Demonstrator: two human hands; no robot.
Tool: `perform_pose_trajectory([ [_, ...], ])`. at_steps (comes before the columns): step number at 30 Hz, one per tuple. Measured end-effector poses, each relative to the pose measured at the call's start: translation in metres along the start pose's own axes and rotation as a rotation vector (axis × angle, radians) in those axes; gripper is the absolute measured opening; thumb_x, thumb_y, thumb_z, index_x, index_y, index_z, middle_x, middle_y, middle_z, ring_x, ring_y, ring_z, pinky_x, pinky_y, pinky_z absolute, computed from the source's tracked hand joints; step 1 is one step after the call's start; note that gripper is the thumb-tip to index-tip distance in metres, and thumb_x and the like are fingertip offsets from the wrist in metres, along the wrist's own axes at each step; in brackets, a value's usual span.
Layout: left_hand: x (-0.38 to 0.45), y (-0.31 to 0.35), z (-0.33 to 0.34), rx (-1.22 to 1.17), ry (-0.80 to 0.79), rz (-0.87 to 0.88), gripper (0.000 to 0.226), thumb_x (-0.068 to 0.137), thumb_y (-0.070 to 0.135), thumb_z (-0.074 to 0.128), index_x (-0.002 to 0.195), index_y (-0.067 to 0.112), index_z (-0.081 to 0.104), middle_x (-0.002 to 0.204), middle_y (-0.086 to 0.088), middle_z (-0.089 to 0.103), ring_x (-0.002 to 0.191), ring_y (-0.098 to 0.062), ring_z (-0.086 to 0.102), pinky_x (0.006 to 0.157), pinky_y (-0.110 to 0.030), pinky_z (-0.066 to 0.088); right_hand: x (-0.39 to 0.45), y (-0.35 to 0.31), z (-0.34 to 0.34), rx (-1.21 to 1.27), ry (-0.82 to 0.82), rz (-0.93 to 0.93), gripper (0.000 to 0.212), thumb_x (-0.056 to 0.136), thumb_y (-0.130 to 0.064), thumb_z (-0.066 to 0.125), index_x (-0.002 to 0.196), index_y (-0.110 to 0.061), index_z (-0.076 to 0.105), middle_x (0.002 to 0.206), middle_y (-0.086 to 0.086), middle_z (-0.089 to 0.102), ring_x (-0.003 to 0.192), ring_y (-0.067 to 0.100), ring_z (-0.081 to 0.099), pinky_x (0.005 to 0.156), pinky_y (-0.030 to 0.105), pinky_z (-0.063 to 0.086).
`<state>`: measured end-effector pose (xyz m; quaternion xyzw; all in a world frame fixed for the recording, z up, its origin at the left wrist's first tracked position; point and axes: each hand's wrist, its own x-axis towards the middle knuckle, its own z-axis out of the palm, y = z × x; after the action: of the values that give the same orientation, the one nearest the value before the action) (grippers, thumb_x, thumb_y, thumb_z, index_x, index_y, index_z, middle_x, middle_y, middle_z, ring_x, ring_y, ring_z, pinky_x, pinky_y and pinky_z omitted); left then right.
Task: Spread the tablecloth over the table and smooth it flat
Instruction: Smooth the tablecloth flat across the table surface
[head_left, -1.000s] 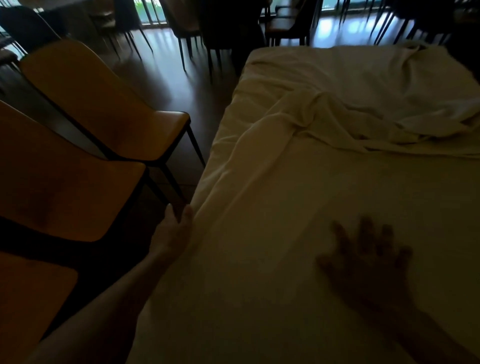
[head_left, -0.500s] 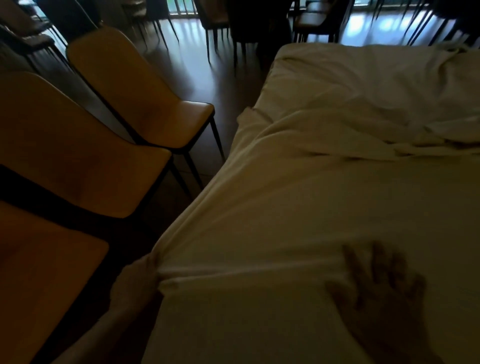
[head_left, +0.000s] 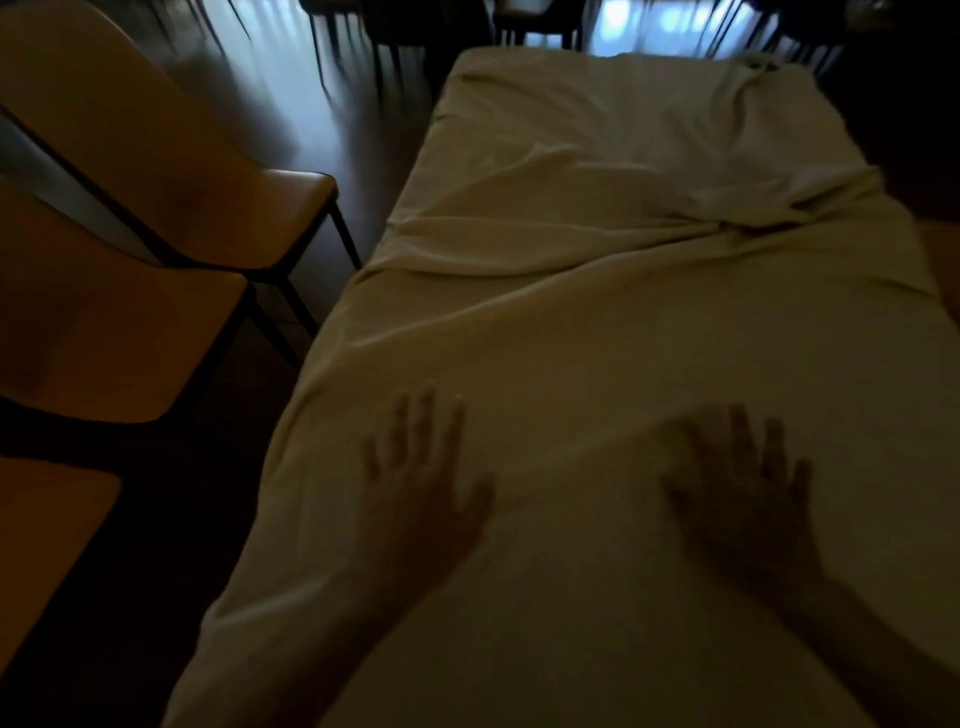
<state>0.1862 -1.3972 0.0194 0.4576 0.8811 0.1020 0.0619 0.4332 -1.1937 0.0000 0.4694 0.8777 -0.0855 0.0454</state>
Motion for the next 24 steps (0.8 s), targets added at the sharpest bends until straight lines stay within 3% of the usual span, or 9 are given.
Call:
perform_pose_trajectory([
  [3, -0.007, 0.042, 0.038, 0.056, -0.129, 0.018, 0.078, 0.085, 0.075, 0.015, 0.154, 0.046, -0.006, 0.165, -0.001, -0.017, 0.151, -0.034, -0.013, 0.115, -0.067, 0.003, 0.005, 0.055, 0.007, -0.053, 0.000, 0.066, 0.081, 0.069, -0.091, -0.011, 0.143, -0.060, -0.024, 0.167, 0.003, -0.014, 0.152, 0.037, -0.010, 0.117, 0.066, 0.006],
  [5, -0.010, 0.045, 0.050, 0.092, -0.161, -0.019, 0.076, 0.086, 0.078, 0.013, 0.152, 0.048, -0.012, 0.164, -0.001, -0.022, 0.150, -0.035, -0.018, 0.112, -0.072, -0.003, -0.003, 0.066, 0.012, -0.054, 0.000, 0.087, 0.082, 0.068, -0.090, -0.012, 0.143, -0.058, -0.027, 0.166, 0.002, -0.016, 0.152, 0.033, -0.011, 0.118, 0.063, 0.007],
  [10, -0.043, 0.046, 0.055, 0.128, -0.156, -0.013, 0.077, 0.085, 0.084, 0.011, 0.151, 0.052, -0.012, 0.165, 0.002, -0.018, 0.152, -0.033, -0.012, 0.108, -0.076, 0.004, -0.060, 0.073, 0.026, -0.049, -0.014, 0.130, 0.086, 0.074, -0.089, -0.006, 0.151, -0.052, -0.014, 0.167, 0.003, -0.005, 0.153, 0.035, -0.001, 0.116, 0.063, 0.012],
  [15, -0.107, 0.055, 0.048, 0.178, -0.167, 0.032, 0.081, 0.085, 0.082, 0.023, 0.155, 0.046, 0.009, 0.167, -0.001, 0.005, 0.151, -0.036, 0.015, 0.095, -0.081, 0.028, -0.142, 0.076, 0.039, 0.009, -0.057, 0.202, 0.088, 0.080, -0.086, 0.012, 0.154, -0.041, 0.027, 0.163, 0.010, 0.025, 0.145, 0.043, 0.027, 0.105, 0.073, 0.024],
  [21, -0.165, 0.046, 0.054, 0.278, -0.206, 0.089, 0.087, 0.082, 0.081, 0.033, 0.155, 0.035, 0.025, 0.166, -0.005, 0.014, 0.148, -0.037, 0.019, 0.090, -0.081, 0.032, -0.213, 0.079, 0.045, 0.075, -0.046, 0.228, 0.090, 0.076, -0.087, 0.014, 0.147, -0.038, 0.036, 0.155, 0.014, 0.041, 0.135, 0.047, 0.040, 0.101, 0.075, 0.023],
  [24, -0.198, 0.053, 0.054, 0.290, -0.166, 0.114, 0.082, 0.086, 0.077, 0.031, 0.155, 0.033, 0.029, 0.166, -0.006, 0.011, 0.147, -0.043, 0.023, 0.106, -0.074, 0.012, -0.241, 0.085, 0.054, 0.087, -0.073, 0.257, 0.090, 0.077, -0.086, 0.016, 0.149, -0.036, 0.036, 0.158, 0.017, 0.034, 0.140, 0.048, 0.033, 0.103, 0.074, 0.021],
])
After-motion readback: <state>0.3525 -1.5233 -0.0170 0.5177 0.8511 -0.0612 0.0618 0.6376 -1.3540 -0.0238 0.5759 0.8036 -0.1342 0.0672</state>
